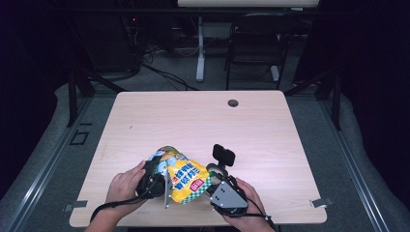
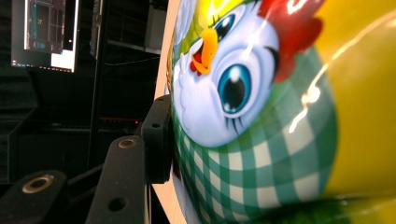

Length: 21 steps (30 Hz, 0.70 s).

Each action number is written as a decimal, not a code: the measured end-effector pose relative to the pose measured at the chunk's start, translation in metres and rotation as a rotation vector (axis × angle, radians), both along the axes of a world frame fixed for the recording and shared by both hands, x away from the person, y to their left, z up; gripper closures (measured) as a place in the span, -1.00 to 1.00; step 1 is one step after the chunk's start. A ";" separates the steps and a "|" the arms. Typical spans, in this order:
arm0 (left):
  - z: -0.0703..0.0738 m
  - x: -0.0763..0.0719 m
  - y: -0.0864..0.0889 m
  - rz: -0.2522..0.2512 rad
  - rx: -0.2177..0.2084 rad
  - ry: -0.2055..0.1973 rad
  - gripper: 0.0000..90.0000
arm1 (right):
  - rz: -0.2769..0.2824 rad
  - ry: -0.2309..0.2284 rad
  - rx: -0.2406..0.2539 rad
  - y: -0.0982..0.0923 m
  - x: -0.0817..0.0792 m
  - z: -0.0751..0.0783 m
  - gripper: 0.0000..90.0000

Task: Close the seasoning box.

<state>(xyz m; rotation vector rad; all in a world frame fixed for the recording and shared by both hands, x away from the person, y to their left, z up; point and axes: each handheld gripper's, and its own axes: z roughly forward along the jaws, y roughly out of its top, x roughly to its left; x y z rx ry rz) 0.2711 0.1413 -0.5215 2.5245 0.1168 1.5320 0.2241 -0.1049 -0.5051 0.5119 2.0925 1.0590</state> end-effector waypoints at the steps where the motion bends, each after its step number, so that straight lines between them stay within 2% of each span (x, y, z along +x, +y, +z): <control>1: 0.000 0.000 0.000 0.000 0.000 0.000 0.21 | 0.000 0.000 0.000 0.000 0.000 0.000 0.27; 2: 0.001 0.000 -0.001 -0.001 0.000 -0.003 0.21 | 0.006 0.001 0.004 0.000 0.000 0.000 0.32; 9: 0.003 0.000 -0.004 -0.011 0.023 0.004 0.21 | 0.015 0.001 -0.010 0.002 -0.002 0.000 0.36; 15: 0.004 0.001 -0.002 -0.002 0.023 0.005 0.21 | 0.030 -0.008 -0.019 0.003 -0.005 0.001 0.51; 21: 0.004 0.001 -0.002 0.000 0.034 0.003 0.21 | 0.031 -0.019 -0.048 0.005 -0.007 0.000 0.66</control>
